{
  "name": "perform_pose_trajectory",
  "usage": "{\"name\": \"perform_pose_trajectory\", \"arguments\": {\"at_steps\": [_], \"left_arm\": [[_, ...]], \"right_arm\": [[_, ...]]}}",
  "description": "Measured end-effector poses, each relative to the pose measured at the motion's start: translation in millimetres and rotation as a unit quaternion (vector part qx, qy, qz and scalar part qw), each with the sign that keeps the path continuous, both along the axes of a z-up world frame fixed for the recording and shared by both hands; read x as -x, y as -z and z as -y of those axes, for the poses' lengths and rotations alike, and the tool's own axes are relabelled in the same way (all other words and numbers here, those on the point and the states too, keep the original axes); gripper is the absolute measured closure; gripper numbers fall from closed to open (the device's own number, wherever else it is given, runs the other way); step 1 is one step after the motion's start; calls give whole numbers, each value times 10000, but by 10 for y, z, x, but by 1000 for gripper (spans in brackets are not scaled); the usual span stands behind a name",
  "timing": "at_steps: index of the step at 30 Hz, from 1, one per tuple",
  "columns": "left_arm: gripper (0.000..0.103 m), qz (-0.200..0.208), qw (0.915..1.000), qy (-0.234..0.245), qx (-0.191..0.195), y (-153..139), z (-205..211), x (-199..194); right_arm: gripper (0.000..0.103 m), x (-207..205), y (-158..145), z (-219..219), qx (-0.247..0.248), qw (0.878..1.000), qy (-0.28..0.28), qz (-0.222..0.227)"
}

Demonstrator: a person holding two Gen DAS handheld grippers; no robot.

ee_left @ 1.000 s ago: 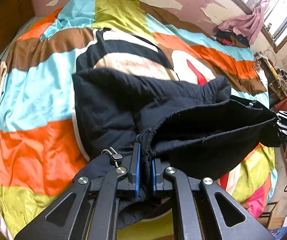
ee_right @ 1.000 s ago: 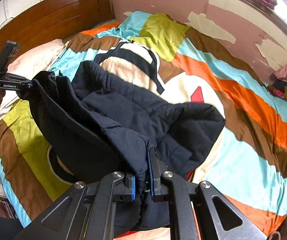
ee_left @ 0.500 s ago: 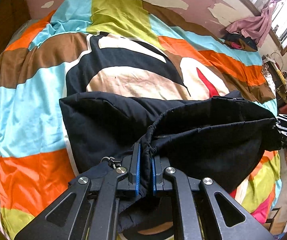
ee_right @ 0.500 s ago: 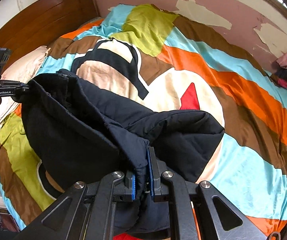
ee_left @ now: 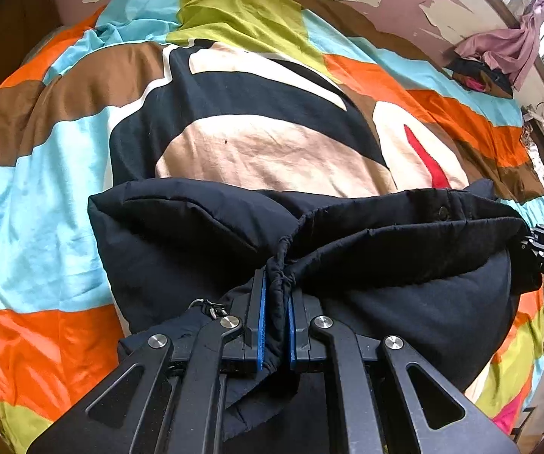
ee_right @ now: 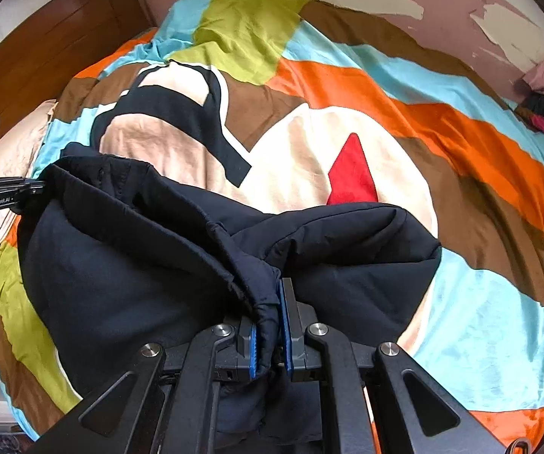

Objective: Fold large clothes
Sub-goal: 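Lay the folded hem down and open both tools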

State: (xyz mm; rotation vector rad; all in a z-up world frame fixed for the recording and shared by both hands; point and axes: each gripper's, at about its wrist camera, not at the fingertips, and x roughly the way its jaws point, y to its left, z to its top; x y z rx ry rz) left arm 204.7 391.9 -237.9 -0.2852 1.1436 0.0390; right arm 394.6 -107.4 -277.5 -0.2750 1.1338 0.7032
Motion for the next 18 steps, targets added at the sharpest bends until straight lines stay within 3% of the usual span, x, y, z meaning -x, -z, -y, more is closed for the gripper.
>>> {"name": "perform_pose_trajectory", "arguments": {"at_steps": [18], "left_arm": [[92,-173,9995,94,-258,183,30,-153]], "right_arm": [[93,-166,272,-99,179,9998,43,-121]]}}
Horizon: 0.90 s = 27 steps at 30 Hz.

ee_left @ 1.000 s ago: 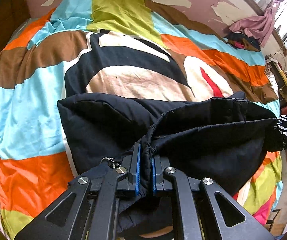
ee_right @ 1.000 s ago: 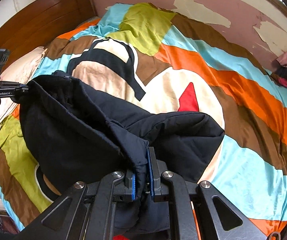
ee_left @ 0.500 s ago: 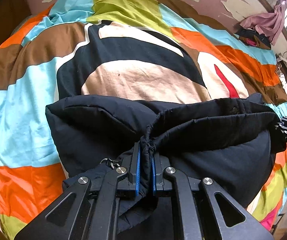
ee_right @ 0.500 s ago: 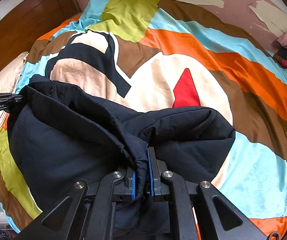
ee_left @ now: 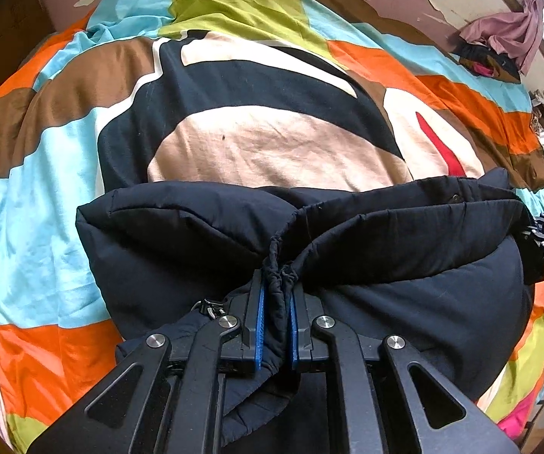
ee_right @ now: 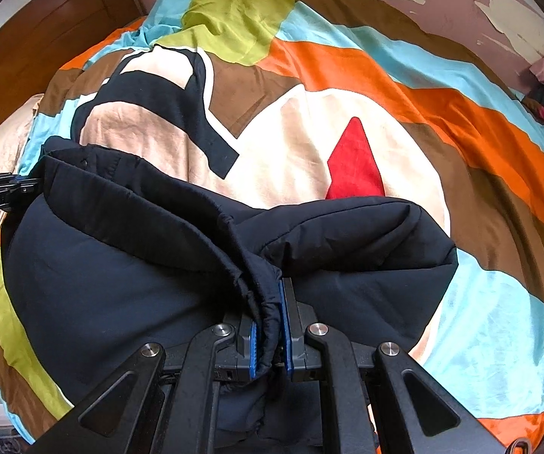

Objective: Fold large clothes
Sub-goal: 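Lay the folded hem down and open both tools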

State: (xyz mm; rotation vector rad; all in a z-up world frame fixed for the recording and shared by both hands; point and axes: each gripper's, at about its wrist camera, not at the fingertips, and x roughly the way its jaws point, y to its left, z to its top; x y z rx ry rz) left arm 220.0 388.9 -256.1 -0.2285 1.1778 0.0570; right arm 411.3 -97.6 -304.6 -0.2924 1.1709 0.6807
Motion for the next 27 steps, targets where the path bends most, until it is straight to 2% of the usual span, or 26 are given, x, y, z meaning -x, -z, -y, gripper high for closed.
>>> {"name": "perform_pose_trajectory", "arguments": {"at_steps": [11,19,23,27], "left_arm": [[91,14,9998,75,-200,23,32,-3],[91,183,9992,127,-319,-93,56,46],[90,262,9990,139,-336,-156,37,87],[90,378,9976,229,-536,-267,52,144]], "right_arm": [[89,-17,21,7,3,10000,59,-19],[78,-5,-56,88,20,9998,113,131],[67,0,-100,125,29,9997,140,216],[57,5,-149,164,60,9994,101,329]]}}
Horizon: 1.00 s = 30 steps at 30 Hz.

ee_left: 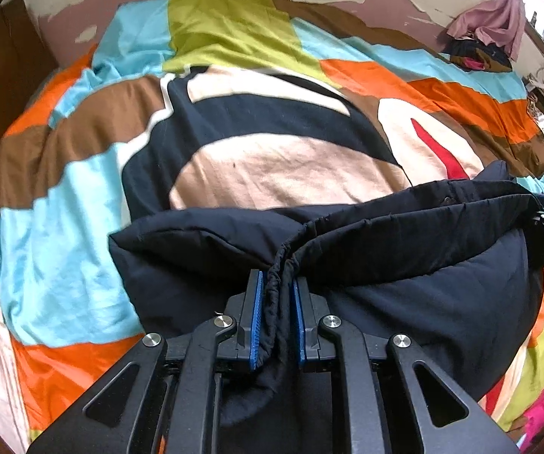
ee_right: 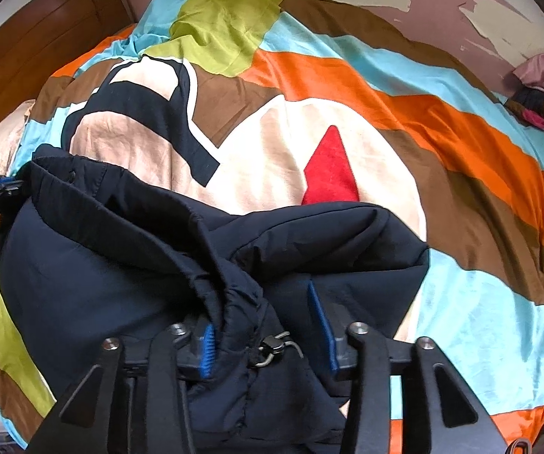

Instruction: Fold large clothes

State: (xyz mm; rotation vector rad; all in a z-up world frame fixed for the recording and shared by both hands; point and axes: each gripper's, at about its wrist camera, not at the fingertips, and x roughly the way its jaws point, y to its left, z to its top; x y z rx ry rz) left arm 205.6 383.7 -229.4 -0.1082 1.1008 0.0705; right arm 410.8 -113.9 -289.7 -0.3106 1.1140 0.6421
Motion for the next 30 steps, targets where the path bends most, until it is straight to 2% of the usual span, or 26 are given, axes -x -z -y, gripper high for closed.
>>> {"name": "perform_pose_trajectory", "arguments": {"at_steps": [3,7,11,15,19,21,22,23,26,29,30], "left_arm": [[88,104,9999,24,-87,-40,-17,26],[87,85,9997,59,-209,-20,-1,16],[87,254,9992,68,-311,-73,0,21],[86,460,9982,-97,-377,-145,-75,13],[86,566,9975,-273,-325,-214,-192,-18],[86,587,9973,-325,-291,-241,-250,-24],[86,583,9973,-333,-287,-245,-267,-23],[86,576,9973,-336,-295,-252,-277,-12],[86,549,9975,-298,-328,-247,-269,19],[86,536,9978,-197,-342,-244,-238,46],[86,534,9978,-170,-352,-241,-229,54]], "right_arm": [[53,7,-36,22,-2,10000,-35,85],[53,33,-66,13,34,9997,-123,186],[53,31,-121,52,-38,9997,-176,182],[35,-9,-151,124,-27,9997,-122,220],[35,-75,-183,188,-239,9997,-88,19],[28,-130,-173,212,-297,9993,-21,-206],[28,-184,-158,232,-369,9983,17,-449],[28,-211,-163,236,-356,9981,10,-507],[26,-200,-224,171,-36,9990,-286,-331],[24,-65,-315,8,614,9934,-947,194],[24,-70,-346,12,581,9932,-998,165]]}}
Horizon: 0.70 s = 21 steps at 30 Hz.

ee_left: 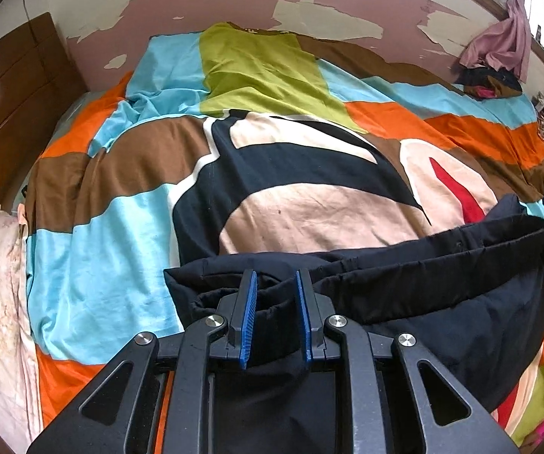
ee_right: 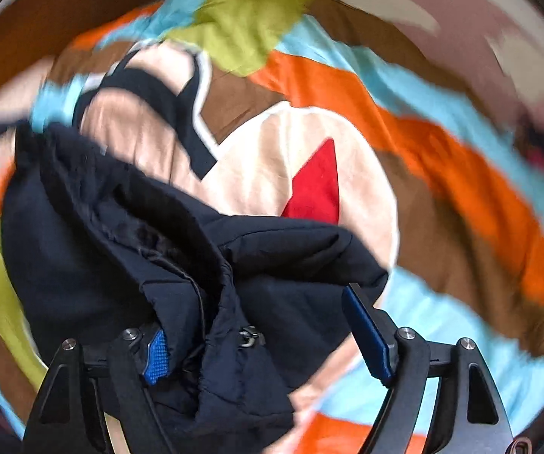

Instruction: Fold large clothes

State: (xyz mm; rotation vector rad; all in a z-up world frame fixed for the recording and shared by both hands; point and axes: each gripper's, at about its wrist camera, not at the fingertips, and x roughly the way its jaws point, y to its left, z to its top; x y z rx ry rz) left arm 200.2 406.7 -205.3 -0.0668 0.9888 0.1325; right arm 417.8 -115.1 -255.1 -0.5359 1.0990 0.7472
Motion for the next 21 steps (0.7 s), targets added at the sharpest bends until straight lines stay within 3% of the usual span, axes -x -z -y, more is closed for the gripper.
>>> {"name": "perform_pose_trajectory", "arguments": {"at_steps": [2,5,7,9,11,14,18,21], "left_arm": [[86,21,10000,55,-59,-1,28,19],[86,36,10000,35,-55,6,24,34],[86,33,10000,-8,-45,5,13,36],[86,83,9999,-48,-61,-16,-5,47],[86,151,9998,-108,-57,-47,-42,66],[86,418,9986,-319,100,-180,-140,158],[86,610,9958,-348,592,-325,-204,407],[86,478,9954,-24,832,-283,-94,547]], "right_arm": [[21,-4,-60,12,164,9997,14,174],[6,146,-72,-112,868,9899,-330,1069],[4,183,-91,-145,799,9885,-313,1242],[4,128,-143,-100,695,9873,160,1422],[4,49,-231,42,288,9851,783,1506],[4,21,-374,287,-743,9818,1362,1097],[4,298,-458,334,-1404,9809,1007,896],[5,551,-366,323,-1689,9828,523,543]]}}
